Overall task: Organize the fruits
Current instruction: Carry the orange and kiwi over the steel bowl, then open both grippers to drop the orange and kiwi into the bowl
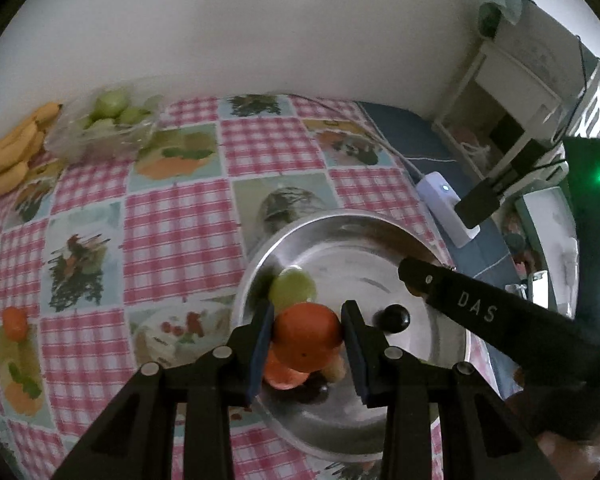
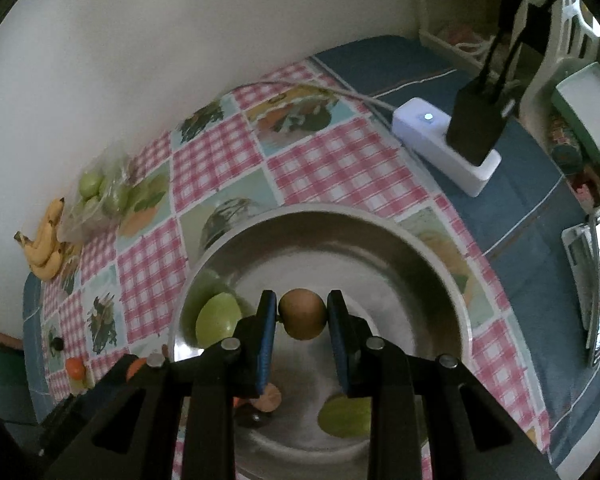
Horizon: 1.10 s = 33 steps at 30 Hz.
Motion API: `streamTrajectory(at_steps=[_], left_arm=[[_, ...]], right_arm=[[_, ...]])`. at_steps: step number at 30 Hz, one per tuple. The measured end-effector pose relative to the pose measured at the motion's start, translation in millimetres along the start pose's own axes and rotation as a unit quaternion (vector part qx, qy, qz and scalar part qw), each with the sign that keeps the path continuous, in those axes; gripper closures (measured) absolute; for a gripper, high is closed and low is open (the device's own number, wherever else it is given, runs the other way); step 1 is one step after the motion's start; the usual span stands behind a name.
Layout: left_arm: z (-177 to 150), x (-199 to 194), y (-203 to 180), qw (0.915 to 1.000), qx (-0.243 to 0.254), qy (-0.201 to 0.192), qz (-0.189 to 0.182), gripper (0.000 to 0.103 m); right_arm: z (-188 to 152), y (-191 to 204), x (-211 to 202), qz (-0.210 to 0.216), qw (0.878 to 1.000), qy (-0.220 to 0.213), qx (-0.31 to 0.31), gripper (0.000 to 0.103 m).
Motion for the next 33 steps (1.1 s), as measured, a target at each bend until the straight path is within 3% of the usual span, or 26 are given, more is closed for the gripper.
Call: streamTrajectory(at_steps=[17, 23, 33], left_arm=[[-3.3, 31.3, -12.8, 0.9997, 0.019, -0.011, -0.013, 0.066], [-7.8, 41.7, -19.1, 0.9992, 0.04, -0.007, 0.004, 0.066], [-12.2, 52.9, -15.4, 0.9996, 0.029, 0.002, 0.005, 0.065]], right_arm=[[1.7, 0.2, 10.1, 0.002, 1.0, -0.002, -0.015, 0.075], [1.3, 2.7, 17.6, 0.006, 1.0, 0.002, -0.02, 0.075], [-3.2, -0.4, 28.8, 0.007, 1.0, 0.017, -0.015, 0.075]])
Point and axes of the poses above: each gripper's, at about its wrist camera, not at the fingertips, and x roughly the way its jaws point, y to its left, z to its top, the point moved 6 cm from there along x, roughly the way its jaws point, and after that the axes turned 5 degrees about -z, right-handed, at the moved point
